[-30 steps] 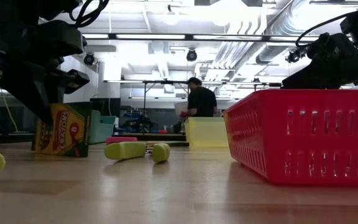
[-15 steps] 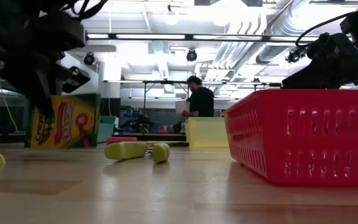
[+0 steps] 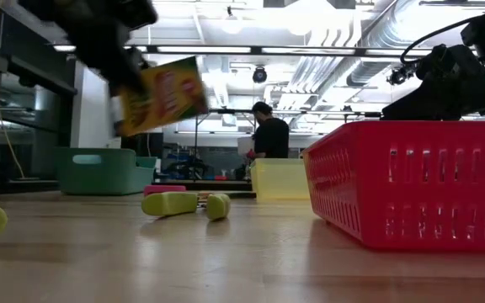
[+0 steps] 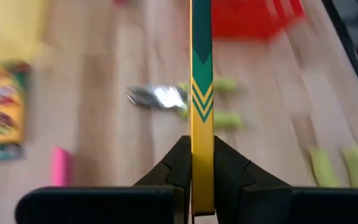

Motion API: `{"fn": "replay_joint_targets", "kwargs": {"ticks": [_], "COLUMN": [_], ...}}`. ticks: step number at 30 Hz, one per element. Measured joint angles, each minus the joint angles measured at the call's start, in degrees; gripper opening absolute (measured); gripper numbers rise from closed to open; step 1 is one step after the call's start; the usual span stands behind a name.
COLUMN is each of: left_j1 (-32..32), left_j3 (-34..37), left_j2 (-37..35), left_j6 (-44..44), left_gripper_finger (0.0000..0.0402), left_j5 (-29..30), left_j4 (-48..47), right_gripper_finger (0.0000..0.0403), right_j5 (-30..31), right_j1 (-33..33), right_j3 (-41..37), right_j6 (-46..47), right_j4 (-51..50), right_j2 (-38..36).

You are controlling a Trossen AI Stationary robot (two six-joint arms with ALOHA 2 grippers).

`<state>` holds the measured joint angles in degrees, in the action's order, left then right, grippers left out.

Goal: Pick & Place School Supplies
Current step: Put the crayon box into the yellow bin

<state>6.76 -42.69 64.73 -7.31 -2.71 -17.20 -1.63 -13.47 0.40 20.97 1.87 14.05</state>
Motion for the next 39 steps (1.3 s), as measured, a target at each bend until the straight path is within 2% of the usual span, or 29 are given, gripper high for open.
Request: {"fn": "replay_joint_targets", "kwargs": {"ticks": [5, 10, 15, 20, 28, 33, 39], "left_j1": [-6.2, -11.5, -15.1, -17.7, -19.9, -21.0, -22.6], "left_j3": [-0.2, -0.2, -0.2, -1.6, -14.0, -20.5, -23.4], "left_j2": [0.0, 1.8, 7.1, 14.5, 28.4, 34.5, 38.3], "left_j6": [-2.8, -9.6, -14.7, -19.4, -24.3, -26.8, -31.9], "left_gripper_finger": [0.0030, 0.0030, 0.0030, 0.0030, 0.0031, 0.0031, 0.0031], "left_j5": [0.8, 4.9, 5.8, 3.8, 3.5, 3.6, 8.9], "left_j4": [8.2, 16.3, 28.0, 39.0, 40.5, 40.3, 39.8], "right_gripper_finger": [0.0110, 0.0110, 0.0110, 0.0110, 0.0110, 0.0110, 0.0110], "right_j5": [0.0, 0.0, 0.0, 0.0, 0.0, 0.0, 0.0], "right_j1": [0.0, 0.0, 0.0, 0.0, 0.0, 0.0, 0.0], "right_j3": [0.0, 0.0, 0.0, 0.0, 0.0, 0.0, 0.0], "right_j6": [0.0, 0.0, 0.0, 0.0, 0.0, 0.0, 0.0], "right_j4": [0.0, 0.0, -0.1, -0.1, -0.1, -0.1, 0.0], "right_j2": [0.0, 0.0, 0.0, 0.0, 0.0, 0.0, 0.0]}}
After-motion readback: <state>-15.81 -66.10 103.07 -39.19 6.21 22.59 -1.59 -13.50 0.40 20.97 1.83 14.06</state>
